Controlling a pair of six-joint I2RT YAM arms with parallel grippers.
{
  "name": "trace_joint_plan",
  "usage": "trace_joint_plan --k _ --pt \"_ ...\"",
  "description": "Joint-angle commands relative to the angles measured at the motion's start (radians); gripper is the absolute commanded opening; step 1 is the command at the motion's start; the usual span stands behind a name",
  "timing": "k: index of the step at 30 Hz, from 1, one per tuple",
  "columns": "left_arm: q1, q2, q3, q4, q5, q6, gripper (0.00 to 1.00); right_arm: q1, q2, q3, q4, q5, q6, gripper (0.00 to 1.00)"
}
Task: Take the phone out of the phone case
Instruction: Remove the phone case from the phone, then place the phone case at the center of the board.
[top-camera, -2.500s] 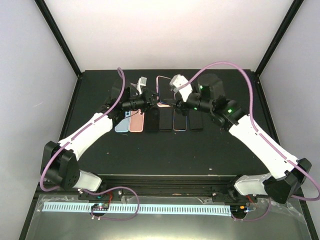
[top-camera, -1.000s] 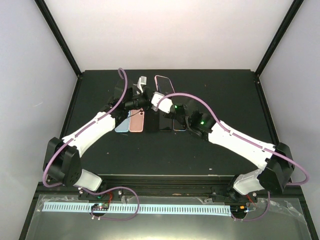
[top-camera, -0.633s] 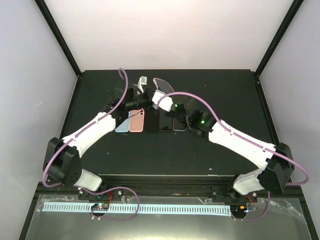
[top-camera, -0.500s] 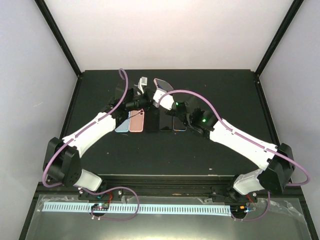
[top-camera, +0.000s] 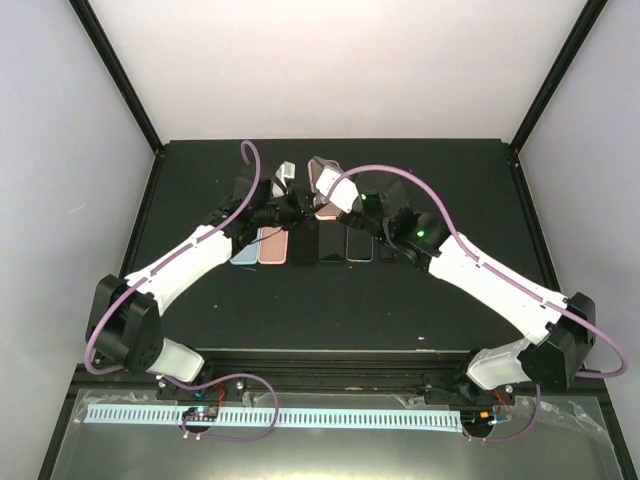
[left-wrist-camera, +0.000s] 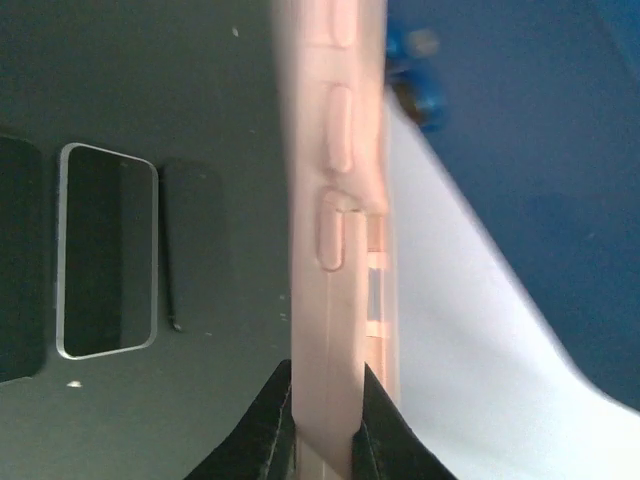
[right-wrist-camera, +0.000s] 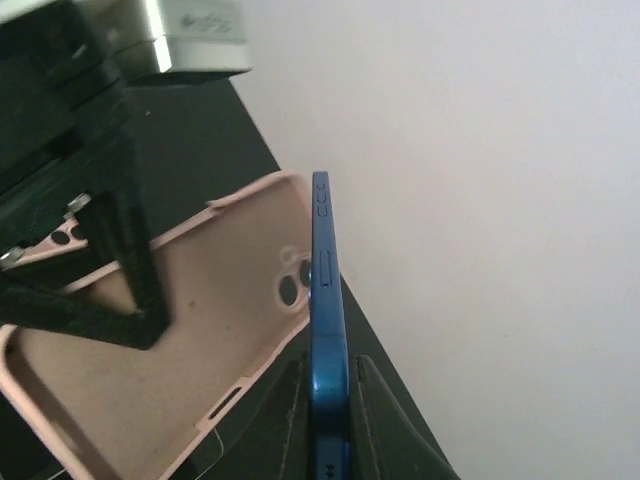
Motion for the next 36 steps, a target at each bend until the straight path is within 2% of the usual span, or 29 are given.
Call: trace_joint_plan --k 1,13,22,26,36 --pt "0.019 -0.009 0.002 -0.063 -0.087 0.056 0.02 -0.045 -0.059 0.082 0.011 0.012 0.09 0.01" --pt "0.03 -0.029 -0.013 -0.041 -0.078 0.082 0.02 -0.1 -0.118 0.072 -0.09 -0.09 0.14 0.01" --pt "0.045 -0.047 -0.004 -0.046 -0.075 0.127 0.02 -0.177 -0.228 -0.089 -0.138 -0.103 0.072 0.01" --pt "0.045 -0.046 0.0 -0.044 -0.073 0.133 0.01 -0.252 -0.266 -0.153 -0.181 -0.137 0.037 0.01" --pt "0.045 -0.036 -0.003 -0.033 -0.063 0.132 0.02 -0.408 -0.334 -0.324 -0.204 -0.173 -0.151 0.01"
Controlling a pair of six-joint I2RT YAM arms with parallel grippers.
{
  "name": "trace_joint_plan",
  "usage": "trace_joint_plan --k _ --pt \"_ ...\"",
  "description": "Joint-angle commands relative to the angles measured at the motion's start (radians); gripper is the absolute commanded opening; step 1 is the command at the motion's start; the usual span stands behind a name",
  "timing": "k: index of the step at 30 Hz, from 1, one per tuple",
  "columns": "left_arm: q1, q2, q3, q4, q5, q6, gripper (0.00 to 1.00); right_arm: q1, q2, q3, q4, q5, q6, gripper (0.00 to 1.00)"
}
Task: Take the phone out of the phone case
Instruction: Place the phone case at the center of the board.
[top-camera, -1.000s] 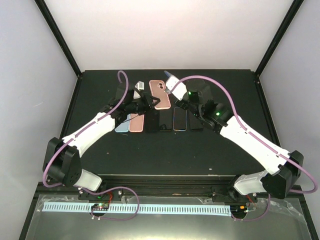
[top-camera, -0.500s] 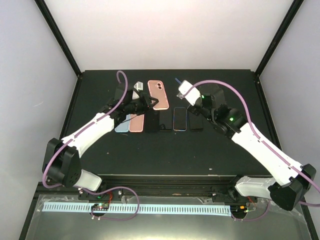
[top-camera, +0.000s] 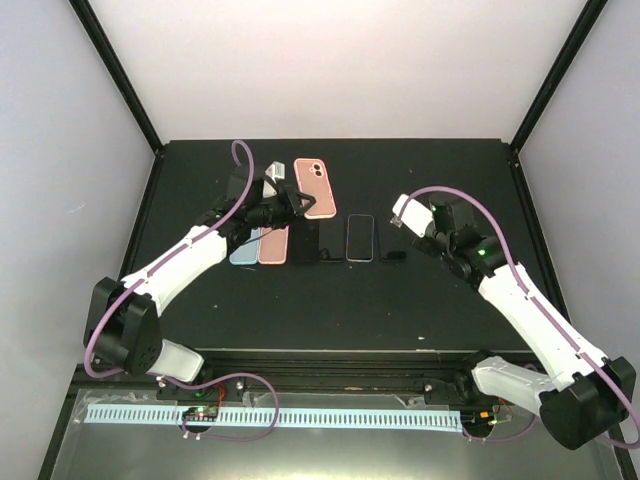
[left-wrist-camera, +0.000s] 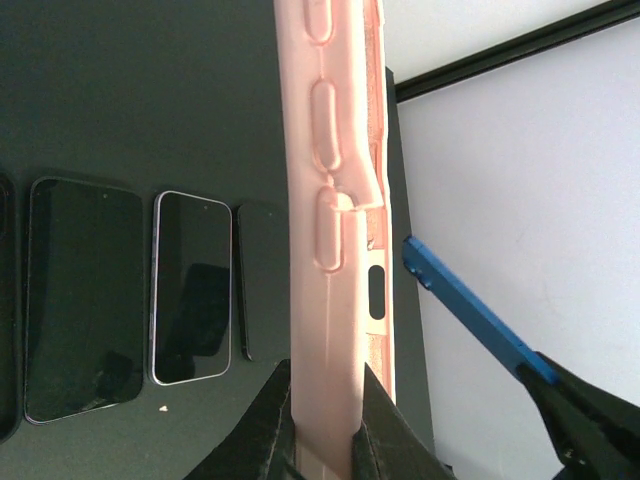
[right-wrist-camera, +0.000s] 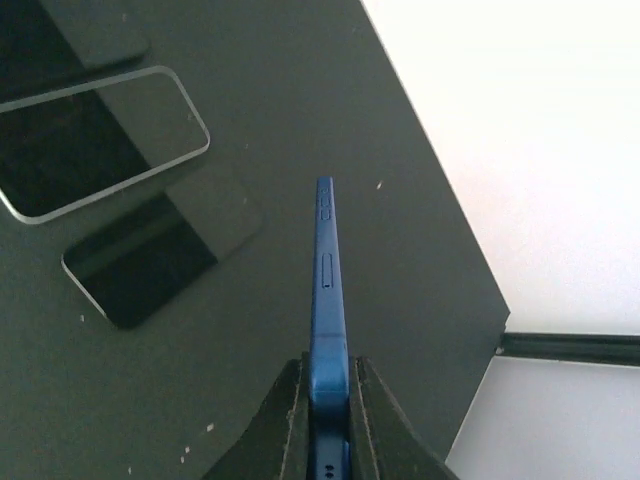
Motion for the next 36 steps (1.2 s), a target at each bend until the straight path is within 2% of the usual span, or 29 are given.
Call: trace_joint_plan --k 1,5,12,14,19,26,31,36 --pt "0.004 -0.02 0.016 0.025 0.01 0.014 0.02 -0.044 -0.024 -0.008 0.018 -0.024 -0.095 0.01" --pt "0.011 -0.016 0.015 0.012 0.012 0.033 0.02 -0.054 -0.024 0.004 0.002 -0.033 -0.101 0.01" --pt "0.107 -0.033 -0.008 0.004 0.092 0.085 0.02 -0.054 -0.027 -0.033 0.059 0.003 -0.142 0.01" --pt "0.135 -0.033 0.008 -0.031 0.145 0.159 0.02 -0.054 -0.018 -0.022 0.058 0.004 -0.136 0.01" --pt "0.243 -0.002 0.103 -0.293 0.258 0.428 0.02 -0.054 -0.019 0.002 0.052 -0.006 -0.121 0.01" --pt "0.484 0.022 0.133 -0.504 0.383 0.726 0.02 -0.054 -0.014 0.027 0.036 -0.015 -0.113 0.01" --pt "0.636 0.062 0.156 -0.646 0.353 0.93 0.02 -0.054 -0.004 0.052 0.025 -0.02 -0.11 0.01" --pt "0.786 0.165 0.168 -0.734 0.358 1.064 0.02 -0.054 0.009 0.067 0.025 -0.027 -0.098 0.01"
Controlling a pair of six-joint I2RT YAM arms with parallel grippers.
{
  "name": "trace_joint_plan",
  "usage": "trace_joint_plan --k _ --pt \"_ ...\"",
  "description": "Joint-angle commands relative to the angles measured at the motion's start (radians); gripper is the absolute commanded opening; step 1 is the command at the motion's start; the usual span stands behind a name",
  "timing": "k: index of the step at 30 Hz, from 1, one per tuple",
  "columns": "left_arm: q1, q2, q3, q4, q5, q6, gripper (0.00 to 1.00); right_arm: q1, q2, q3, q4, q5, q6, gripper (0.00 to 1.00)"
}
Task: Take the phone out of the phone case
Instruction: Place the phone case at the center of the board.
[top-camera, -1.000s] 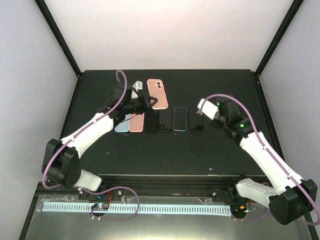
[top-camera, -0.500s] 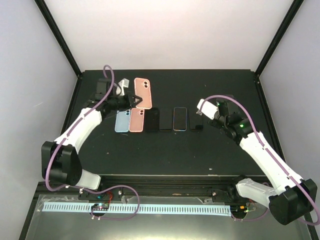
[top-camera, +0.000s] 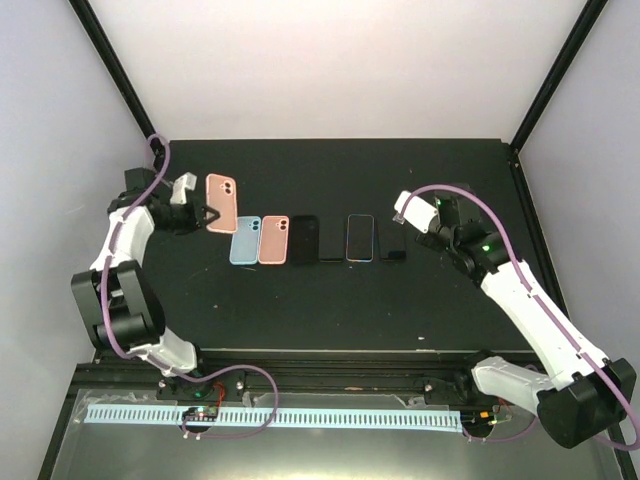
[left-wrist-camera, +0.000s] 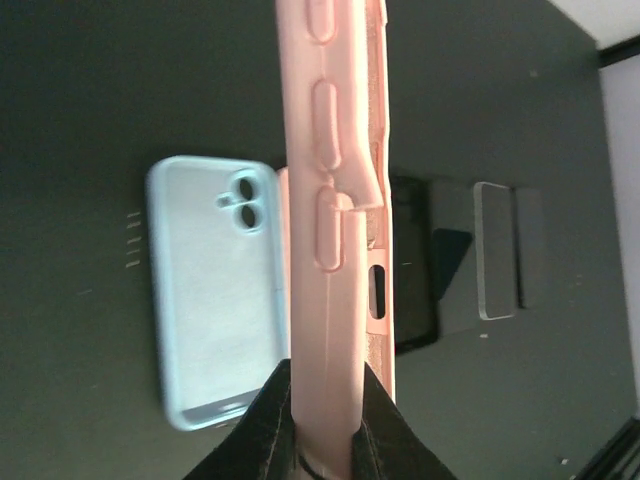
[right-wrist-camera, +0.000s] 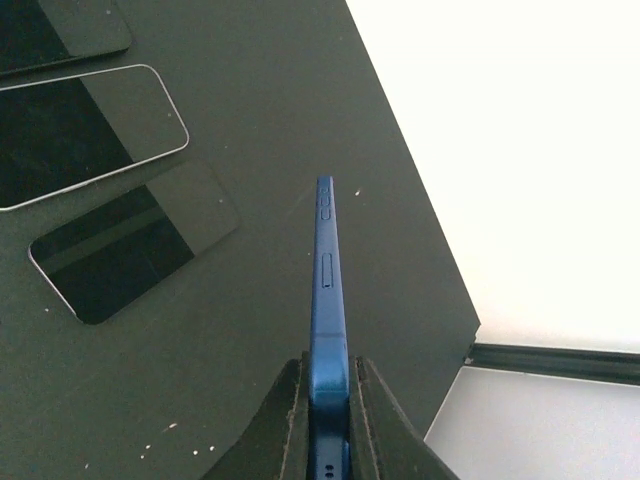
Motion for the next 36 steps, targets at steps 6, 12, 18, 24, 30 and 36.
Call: trace_joint_plan --k 6,12,18,24,30,36 --pt "0.174 0.233 0.083 -0.22 0.037 0.335 0.01 -0.002 0.016 0.059 0.04 -0.008 0.025 0.01" --pt "0.198 0.336 0.106 -0.24 0.022 0.401 0.02 -0.003 0.011 0.05 0.033 -0.007 0.02 0.01" --pt "0.198 0.424 0.135 -0.267 -0.011 0.453 0.02 -0.003 0.007 0.046 0.031 -0.009 0.023 0.01" --pt "0.199 0.483 0.163 -0.254 -0.048 0.467 0.02 -0.003 0.007 0.049 0.028 -0.014 0.026 0.01" --pt "0.197 0.529 0.167 -0.219 -0.066 0.44 0.02 -0.003 0.005 0.051 0.022 -0.016 0.029 0.01" --pt "0.184 0.562 0.168 -0.216 -0.039 0.437 0.02 -0.002 0.011 0.053 0.021 -0.014 0.028 0.01"
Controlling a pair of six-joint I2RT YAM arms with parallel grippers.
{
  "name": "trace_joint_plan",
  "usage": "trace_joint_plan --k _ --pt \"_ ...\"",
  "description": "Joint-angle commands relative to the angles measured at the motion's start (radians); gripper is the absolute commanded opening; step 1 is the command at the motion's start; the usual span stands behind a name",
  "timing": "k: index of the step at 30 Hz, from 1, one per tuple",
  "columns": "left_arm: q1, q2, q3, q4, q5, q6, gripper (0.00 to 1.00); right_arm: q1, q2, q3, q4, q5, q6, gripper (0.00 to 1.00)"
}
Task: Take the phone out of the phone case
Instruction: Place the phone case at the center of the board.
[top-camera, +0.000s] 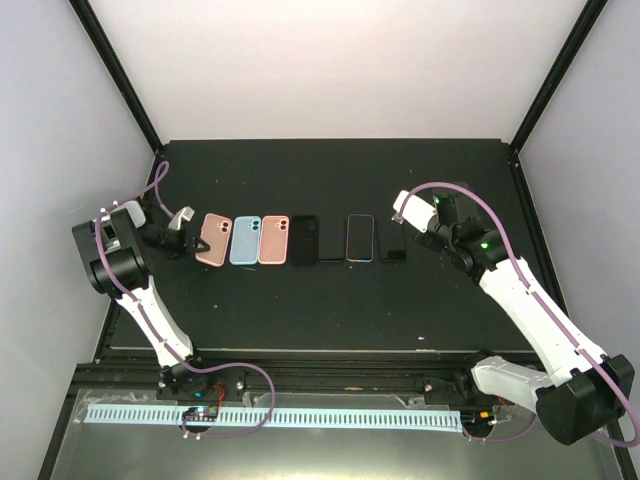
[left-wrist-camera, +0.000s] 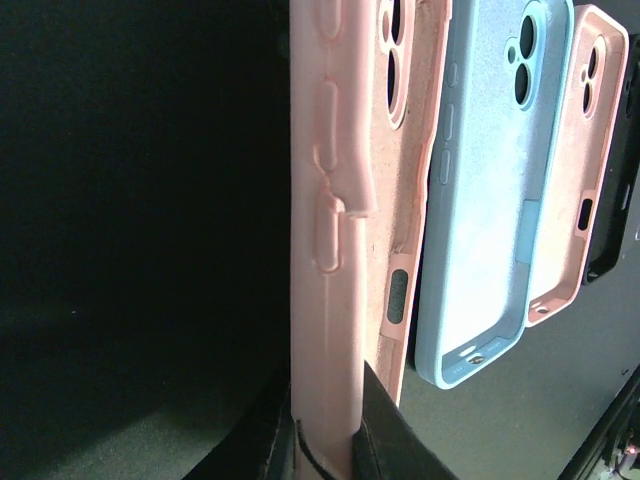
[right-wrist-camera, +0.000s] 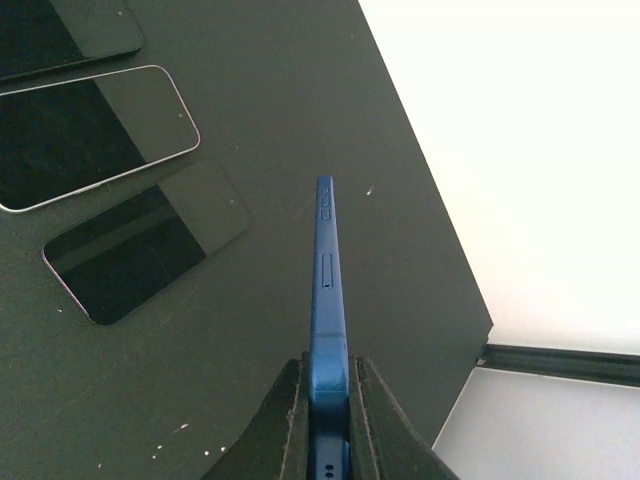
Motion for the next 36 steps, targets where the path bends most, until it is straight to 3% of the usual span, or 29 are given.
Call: trace_joint_plan --k 1,11,21,30,36 --pt "-0.01 0.051 0.024 0.018 0.009 0.012 0.02 -0.003 -0.011 0.035 0.036 -0.002 0.012 0.01" --pt "-0.025 0.032 -0.007 0.045 -0.014 -0.042 0.03 -0.003 -0.009 0.035 0.037 -0.007 0.012 0.01" --pt "-0.025 -0.056 -0.058 0.141 -0.101 -0.138 0.37 -0.003 -0.018 0.028 0.032 -0.005 0.012 0.01" --pt "-0.025 -0.186 -0.097 0.219 -0.263 -0.208 0.55 -0.004 -0.022 0.037 0.033 -0.006 0.008 0.01" --pt "-0.025 -0.307 -0.107 0.267 -0.31 -0.219 0.84 -0.003 -0.018 0.063 0.031 -0.014 0.003 0.01"
